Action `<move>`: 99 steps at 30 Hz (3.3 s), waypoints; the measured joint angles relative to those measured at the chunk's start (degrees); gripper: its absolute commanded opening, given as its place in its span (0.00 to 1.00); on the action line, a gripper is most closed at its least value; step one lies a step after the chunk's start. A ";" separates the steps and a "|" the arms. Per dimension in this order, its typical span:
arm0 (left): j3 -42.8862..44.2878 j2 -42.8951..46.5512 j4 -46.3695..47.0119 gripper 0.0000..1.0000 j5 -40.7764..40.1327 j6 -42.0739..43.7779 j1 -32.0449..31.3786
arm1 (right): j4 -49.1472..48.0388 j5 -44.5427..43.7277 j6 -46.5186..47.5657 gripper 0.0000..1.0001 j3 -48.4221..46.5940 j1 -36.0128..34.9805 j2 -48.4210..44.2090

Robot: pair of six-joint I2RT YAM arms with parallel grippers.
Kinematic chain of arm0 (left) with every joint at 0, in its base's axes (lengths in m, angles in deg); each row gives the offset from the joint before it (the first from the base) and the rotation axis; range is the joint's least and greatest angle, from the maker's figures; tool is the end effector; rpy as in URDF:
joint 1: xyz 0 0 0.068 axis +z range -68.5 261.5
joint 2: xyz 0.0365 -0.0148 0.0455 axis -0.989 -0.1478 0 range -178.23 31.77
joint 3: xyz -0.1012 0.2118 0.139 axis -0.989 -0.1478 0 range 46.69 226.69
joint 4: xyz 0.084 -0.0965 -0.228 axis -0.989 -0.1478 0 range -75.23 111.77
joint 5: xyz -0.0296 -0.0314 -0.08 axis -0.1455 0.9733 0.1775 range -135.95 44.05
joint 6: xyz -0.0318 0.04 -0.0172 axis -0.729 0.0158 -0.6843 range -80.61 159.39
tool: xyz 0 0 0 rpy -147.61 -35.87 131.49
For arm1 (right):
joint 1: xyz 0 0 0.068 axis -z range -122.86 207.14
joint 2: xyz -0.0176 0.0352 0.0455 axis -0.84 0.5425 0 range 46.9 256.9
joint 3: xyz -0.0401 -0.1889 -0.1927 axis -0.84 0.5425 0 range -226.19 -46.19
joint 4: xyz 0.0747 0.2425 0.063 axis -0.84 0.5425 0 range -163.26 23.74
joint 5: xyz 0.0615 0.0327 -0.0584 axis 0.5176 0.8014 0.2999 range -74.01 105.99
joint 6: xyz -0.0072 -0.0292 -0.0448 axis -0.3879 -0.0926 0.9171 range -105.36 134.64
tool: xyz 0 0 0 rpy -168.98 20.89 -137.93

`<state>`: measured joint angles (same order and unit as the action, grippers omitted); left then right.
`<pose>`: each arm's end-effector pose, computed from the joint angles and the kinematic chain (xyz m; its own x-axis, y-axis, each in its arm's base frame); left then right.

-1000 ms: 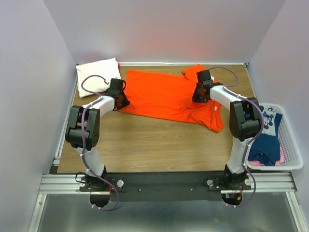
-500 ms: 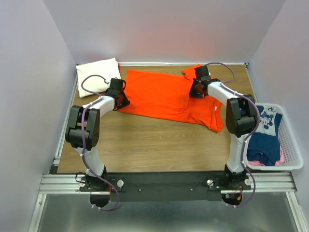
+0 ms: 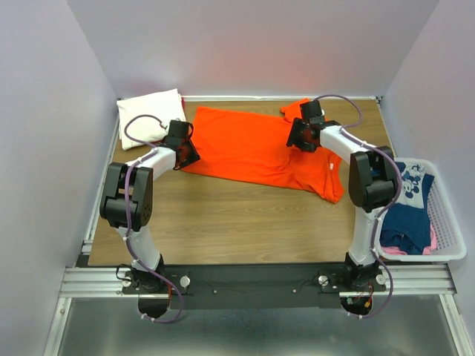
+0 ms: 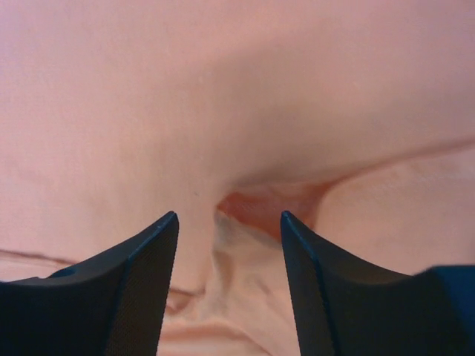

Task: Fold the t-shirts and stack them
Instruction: Fold the tshirt

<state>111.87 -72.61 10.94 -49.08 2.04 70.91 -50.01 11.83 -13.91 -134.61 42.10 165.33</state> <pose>0.3776 -0.0685 0.1770 -0.6892 -0.4873 -0.5362 -0.3385 0.8708 -0.3565 0.4385 0.1152 0.1873 -0.7834 0.2830 -0.5533 0.1794 0.9554 0.2347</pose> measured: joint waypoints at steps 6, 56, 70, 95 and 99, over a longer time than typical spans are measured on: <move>-3.85 5.42 -0.07 0.51 -2.05 -0.66 1.33 | 0.20 -2.21 -1.70 0.68 7.41 0.00 -10.64; -22.64 18.21 2.49 0.00 -9.05 -7.65 6.84 | 2.12 -4.92 -11.67 0.68 44.78 0.76 -39.54; -24.52 20.28 2.97 0.00 -8.94 -5.75 7.28 | 3.96 -10.47 -11.65 0.48 45.62 0.87 -40.52; -23.41 19.28 2.54 0.00 -7.30 -2.97 7.65 | 6.58 -19.30 -6.23 0.05 35.67 0.92 -34.10; -23.39 18.93 2.40 0.00 -7.28 -2.89 7.76 | 8.41 -21.79 -5.31 0.07 35.19 0.94 -34.14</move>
<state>88.49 -53.68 13.34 -56.36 -0.84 78.67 -41.60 -9.96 -19.23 -99.42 43.03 131.19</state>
